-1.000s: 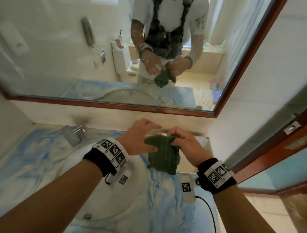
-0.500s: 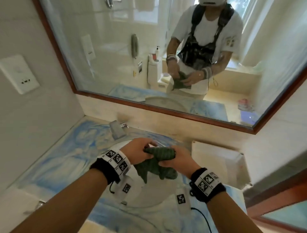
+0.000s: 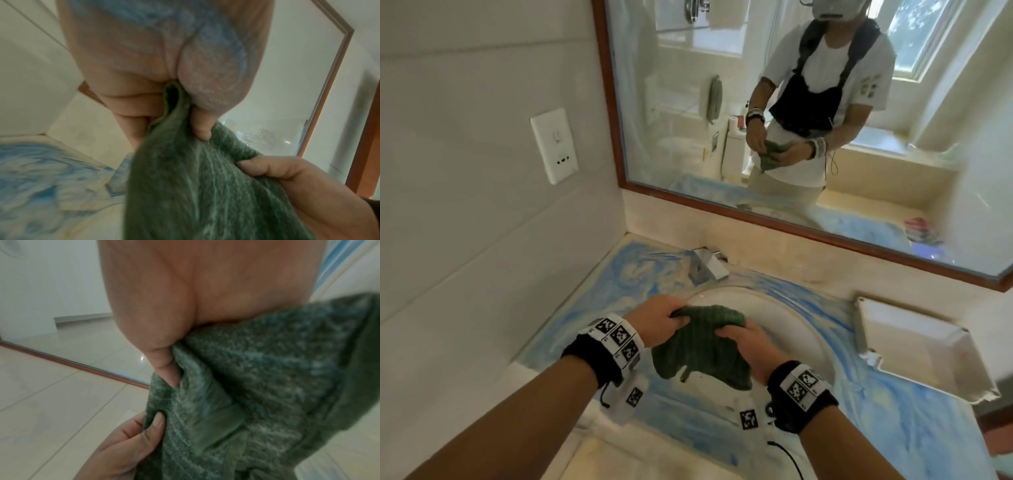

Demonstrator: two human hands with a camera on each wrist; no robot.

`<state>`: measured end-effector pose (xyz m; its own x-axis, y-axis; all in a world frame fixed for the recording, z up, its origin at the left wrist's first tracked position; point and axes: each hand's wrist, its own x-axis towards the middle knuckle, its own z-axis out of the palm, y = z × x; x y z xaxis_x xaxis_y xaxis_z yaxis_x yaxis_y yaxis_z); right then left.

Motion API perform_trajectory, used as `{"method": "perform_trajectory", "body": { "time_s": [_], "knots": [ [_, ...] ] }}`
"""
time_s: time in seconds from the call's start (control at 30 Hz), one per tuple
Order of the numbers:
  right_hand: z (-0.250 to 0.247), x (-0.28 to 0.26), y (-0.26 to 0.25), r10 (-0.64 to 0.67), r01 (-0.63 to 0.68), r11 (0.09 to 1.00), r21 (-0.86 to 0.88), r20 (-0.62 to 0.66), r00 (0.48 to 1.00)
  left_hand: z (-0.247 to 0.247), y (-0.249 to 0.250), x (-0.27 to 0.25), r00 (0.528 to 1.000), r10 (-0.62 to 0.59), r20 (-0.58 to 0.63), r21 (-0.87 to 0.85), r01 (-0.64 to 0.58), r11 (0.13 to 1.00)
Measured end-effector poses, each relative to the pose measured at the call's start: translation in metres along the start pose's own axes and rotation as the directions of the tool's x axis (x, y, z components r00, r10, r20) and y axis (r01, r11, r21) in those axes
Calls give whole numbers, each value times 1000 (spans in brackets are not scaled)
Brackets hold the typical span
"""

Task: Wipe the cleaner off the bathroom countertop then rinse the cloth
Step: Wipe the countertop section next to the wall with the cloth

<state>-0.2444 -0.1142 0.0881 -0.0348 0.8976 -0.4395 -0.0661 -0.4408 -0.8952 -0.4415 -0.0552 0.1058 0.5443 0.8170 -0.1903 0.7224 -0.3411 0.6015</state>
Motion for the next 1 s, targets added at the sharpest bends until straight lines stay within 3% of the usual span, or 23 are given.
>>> {"method": "perform_trajectory", "body": {
  "time_s": [0.33, 0.5, 0.63, 0.8, 1.0],
  "knots": [
    [48, 37, 26, 100, -101, 993, 56, 24, 995, -4, -75, 12, 997, -81, 3, 54, 80, 995],
    [46, 83, 40, 177, -179, 970, 167, 31, 984, 6, -108, 39, 979, -205, -1, -62, 204, 977],
    [43, 128, 44, 224, -223, 955, 196, 17, 974, 3, -140, 61, 937, -347, -40, -134, 339, 931],
    [37, 167, 42, 173, -177, 944, 279, 41, 984, 2, -180, 76, 904, -427, 0, -16, 427, 904],
    [38, 193, 13, -45, 43, 999, -17, -197, 979, 0, -223, 101, 881, -463, 103, 164, 444, 881]
  ]
}}
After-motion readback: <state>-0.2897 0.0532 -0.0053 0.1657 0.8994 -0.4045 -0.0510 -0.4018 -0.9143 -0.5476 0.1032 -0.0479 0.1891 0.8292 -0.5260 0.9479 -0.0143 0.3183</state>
